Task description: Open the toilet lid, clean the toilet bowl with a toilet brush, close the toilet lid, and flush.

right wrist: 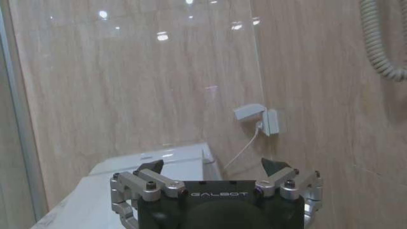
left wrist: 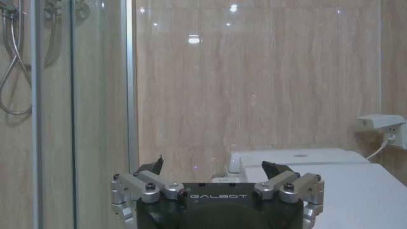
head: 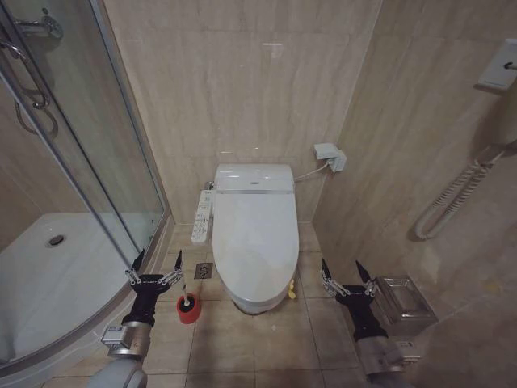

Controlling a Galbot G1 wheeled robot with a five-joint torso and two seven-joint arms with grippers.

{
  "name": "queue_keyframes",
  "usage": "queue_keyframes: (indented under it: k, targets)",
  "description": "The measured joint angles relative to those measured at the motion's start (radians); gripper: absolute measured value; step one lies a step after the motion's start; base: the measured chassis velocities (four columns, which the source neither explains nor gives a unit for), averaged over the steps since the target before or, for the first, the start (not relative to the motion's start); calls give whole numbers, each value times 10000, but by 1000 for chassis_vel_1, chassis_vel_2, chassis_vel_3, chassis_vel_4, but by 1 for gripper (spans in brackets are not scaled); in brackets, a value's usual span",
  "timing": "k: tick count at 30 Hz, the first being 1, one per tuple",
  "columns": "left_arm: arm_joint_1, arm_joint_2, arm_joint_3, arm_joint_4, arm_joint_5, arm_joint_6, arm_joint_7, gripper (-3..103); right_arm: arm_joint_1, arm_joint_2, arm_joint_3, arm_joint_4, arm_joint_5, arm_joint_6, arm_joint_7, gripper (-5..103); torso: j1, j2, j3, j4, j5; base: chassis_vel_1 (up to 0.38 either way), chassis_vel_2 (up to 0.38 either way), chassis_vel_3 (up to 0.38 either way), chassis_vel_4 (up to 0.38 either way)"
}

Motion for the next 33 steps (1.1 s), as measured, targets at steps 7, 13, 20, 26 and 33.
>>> queue_keyframes:
  k: [7, 13, 20, 26, 33]
  targets:
    - [0, 0, 0, 0, 0, 0, 0, 100, 65, 0, 32, -50, -72, 30, 92, 100, 3, -1, 1, 0, 0, -25, 22, 21, -24]
    - [3, 0, 0, 0, 0, 0, 0, 100, 74, 0, 77, -87, -264, -44, 329, 100, -1, 0, 0, 0, 0, 0, 0, 0, 0]
    - [1, 0, 0, 0, 0, 0, 0, 100, 167, 0, 127, -295, -424, -29, 413, 100, -1, -1, 0, 0, 1, -4, 7, 11, -8]
    - [0, 0, 0, 0, 0, 0, 0, 100, 396, -6, 151, -857, -1096, -237, 360, 100, 3, -1, 0, 0, 0, -29, 31, 38, -37]
    - [2, 0, 0, 0, 0, 0, 0, 100, 689, -632, -129, -2393, -2153, -175, 896, 100, -1, 0, 0, -1, 1, 0, 0, 0, 0]
